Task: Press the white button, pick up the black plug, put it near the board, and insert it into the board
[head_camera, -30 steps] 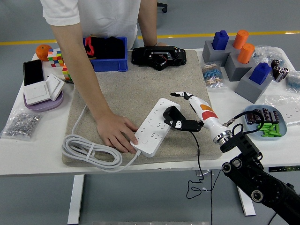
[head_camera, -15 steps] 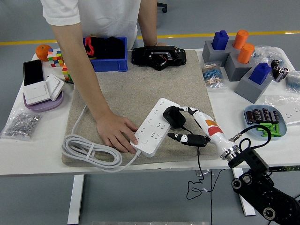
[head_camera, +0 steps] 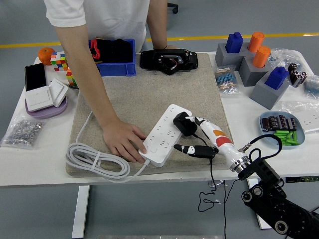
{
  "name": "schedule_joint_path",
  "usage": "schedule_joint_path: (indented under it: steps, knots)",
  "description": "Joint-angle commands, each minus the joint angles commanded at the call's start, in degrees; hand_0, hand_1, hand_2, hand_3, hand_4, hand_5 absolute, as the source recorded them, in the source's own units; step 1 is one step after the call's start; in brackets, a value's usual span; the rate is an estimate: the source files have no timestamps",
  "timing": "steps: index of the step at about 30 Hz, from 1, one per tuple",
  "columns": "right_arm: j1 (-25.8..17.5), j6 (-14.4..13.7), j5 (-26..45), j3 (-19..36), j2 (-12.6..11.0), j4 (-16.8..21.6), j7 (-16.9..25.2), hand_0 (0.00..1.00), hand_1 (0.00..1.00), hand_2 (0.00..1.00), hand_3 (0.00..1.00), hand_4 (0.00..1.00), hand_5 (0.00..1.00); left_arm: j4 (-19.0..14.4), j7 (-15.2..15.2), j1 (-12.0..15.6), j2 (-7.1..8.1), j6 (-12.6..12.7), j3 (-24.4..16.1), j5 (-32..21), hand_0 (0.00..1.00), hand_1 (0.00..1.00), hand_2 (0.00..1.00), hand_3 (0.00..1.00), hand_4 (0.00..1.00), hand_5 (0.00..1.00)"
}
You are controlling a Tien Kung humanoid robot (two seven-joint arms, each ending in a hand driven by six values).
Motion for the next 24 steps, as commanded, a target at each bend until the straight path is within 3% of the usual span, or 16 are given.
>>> schedule_joint_path:
  steps: [14, 24]
  knots:
    - [2.4, 0.2, 0.4, -2.3, 1.0, -0.7, -0.2, 0.947, 0.913, 0.847, 0.801, 0.998, 0.593, 0.0, 0.0, -0.1, -0.22, 0.1, 0.2, -0.7, 0.690, 0.637, 0.613, 0.637, 0.564, 0.182]
    - [4.9, 0.7, 1.1, -4.7, 1.8, -4.7, -0.4, 0.947, 0.911, 0.844, 0.798, 0.998, 0.592, 0.0, 0.1, -0.2, -0.23, 0.1, 0.1, -0.7, 0.691, 0.637, 0.613, 0.636, 0.563, 0.183]
